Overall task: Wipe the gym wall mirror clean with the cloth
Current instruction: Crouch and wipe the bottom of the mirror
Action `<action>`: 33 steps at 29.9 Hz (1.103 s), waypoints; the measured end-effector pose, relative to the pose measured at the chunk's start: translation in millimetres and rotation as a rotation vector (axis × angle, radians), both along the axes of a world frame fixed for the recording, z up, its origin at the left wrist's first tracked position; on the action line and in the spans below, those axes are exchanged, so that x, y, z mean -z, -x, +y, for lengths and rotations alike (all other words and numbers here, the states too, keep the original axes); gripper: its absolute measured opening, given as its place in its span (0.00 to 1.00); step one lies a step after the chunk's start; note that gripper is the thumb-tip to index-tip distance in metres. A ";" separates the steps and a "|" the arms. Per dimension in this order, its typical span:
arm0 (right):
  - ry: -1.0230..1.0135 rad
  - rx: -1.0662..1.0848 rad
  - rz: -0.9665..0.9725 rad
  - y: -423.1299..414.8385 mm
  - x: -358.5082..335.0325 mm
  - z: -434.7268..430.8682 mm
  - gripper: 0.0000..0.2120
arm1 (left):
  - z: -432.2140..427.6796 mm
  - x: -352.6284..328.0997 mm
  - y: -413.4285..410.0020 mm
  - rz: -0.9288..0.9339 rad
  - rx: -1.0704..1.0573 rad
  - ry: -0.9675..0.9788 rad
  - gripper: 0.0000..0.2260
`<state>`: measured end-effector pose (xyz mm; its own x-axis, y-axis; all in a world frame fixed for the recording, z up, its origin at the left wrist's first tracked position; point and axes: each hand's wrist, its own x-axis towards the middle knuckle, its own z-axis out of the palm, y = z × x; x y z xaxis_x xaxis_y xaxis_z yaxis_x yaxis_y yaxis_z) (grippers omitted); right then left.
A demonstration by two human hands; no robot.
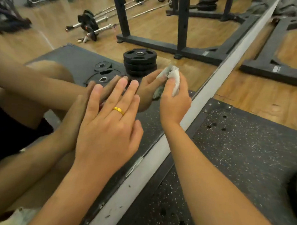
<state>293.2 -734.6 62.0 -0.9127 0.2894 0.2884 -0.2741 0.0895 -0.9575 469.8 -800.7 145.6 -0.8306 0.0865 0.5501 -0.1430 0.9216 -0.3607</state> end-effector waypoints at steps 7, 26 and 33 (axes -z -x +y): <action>0.225 0.015 0.071 32.8 6.4 3.4 0.19 | 34.6 12.7 40.0 0.108 0.039 0.007 0.19; 0.236 -0.156 0.173 75.4 40.5 14.0 0.19 | 52.7 1.3 181.7 -0.105 -0.193 0.387 0.28; 0.369 -0.173 -0.148 119.1 62.4 36.2 0.23 | 47.8 9.6 183.9 -0.021 -0.176 0.439 0.26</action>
<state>174.1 -698.4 -0.4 -0.9806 0.1876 0.0565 -0.1123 -0.3018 -0.9467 285.8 -752.9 135.9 -0.8641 0.1641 0.4758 -0.2714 0.6442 -0.7151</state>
